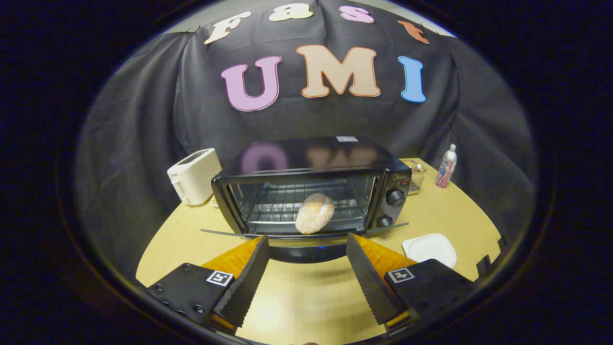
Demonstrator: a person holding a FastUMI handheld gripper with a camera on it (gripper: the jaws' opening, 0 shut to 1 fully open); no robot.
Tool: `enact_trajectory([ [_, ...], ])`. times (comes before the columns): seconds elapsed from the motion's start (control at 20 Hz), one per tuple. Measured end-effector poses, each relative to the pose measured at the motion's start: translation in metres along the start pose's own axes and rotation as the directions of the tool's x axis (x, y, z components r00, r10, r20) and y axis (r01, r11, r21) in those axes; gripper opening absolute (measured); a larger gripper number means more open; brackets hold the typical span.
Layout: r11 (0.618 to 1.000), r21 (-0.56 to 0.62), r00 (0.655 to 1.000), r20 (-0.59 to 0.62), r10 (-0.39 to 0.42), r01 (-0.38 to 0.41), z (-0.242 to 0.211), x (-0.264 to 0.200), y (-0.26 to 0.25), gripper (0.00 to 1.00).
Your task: Open the toaster oven, put the food inside, and close the toaster oven door.
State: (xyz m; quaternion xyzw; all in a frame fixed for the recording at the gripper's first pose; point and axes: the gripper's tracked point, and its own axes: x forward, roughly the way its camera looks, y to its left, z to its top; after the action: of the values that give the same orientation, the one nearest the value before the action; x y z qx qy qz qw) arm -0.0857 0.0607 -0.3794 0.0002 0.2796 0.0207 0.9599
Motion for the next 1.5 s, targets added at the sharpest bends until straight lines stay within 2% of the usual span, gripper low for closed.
enact_trajectory([
  [0.25, 1.0, -0.002, 0.999, 0.046, 0.002, -0.002, 0.036, 0.026, 0.003, 1.0],
  [0.6, 1.0, 0.002, 0.997, 0.071, 0.002, -0.002, 0.06, 0.065, 0.006, 1.0],
  [0.85, 1.0, 0.01, 0.998, 0.07, 0.006, -0.007, 0.064, 0.07, 0.004, 1.0],
  [1.0, 1.0, 0.004, 0.996, 0.09, 0.003, -0.003, 0.078, 0.056, -0.001, 1.0],
  [1.2, 1.0, 0.022, 0.982, 0.191, -0.005, 0.001, 0.137, 0.026, -0.011, 1.0],
  [1.5, 1.0, 0.029, 0.926, 0.376, -0.006, -0.005, 0.273, -0.026, -0.026, 1.0],
])
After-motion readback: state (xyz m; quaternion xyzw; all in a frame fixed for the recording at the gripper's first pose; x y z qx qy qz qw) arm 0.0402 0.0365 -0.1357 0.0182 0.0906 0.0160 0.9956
